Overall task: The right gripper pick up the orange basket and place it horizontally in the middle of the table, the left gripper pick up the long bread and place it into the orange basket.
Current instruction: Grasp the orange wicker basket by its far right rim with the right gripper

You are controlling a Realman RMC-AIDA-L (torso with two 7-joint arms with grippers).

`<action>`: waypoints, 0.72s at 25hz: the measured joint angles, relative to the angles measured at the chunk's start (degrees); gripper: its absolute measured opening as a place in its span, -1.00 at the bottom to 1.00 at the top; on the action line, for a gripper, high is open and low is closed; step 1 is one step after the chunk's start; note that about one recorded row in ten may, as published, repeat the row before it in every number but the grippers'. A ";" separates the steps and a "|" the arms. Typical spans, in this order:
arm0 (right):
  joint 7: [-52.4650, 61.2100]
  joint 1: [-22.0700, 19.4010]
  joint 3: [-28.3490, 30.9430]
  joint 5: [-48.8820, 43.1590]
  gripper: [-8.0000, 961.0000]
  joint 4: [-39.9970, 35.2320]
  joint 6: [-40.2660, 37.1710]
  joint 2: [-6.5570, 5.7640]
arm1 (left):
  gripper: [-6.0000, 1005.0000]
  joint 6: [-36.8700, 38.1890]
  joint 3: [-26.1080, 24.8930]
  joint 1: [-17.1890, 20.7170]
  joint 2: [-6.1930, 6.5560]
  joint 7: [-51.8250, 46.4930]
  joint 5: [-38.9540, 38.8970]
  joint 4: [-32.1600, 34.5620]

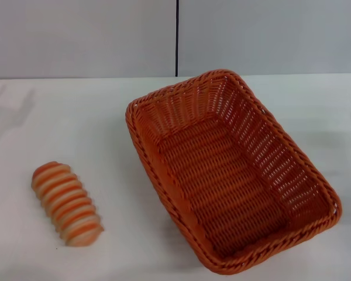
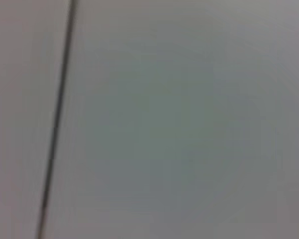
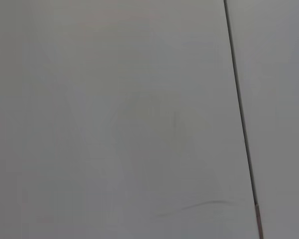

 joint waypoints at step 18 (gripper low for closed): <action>0.24 0.09 -0.68 -0.68 0.52 -1.08 -2.63 -0.45 | 0.38 -5.91 18.02 2.18 -0.34 -25.34 4.19 27.50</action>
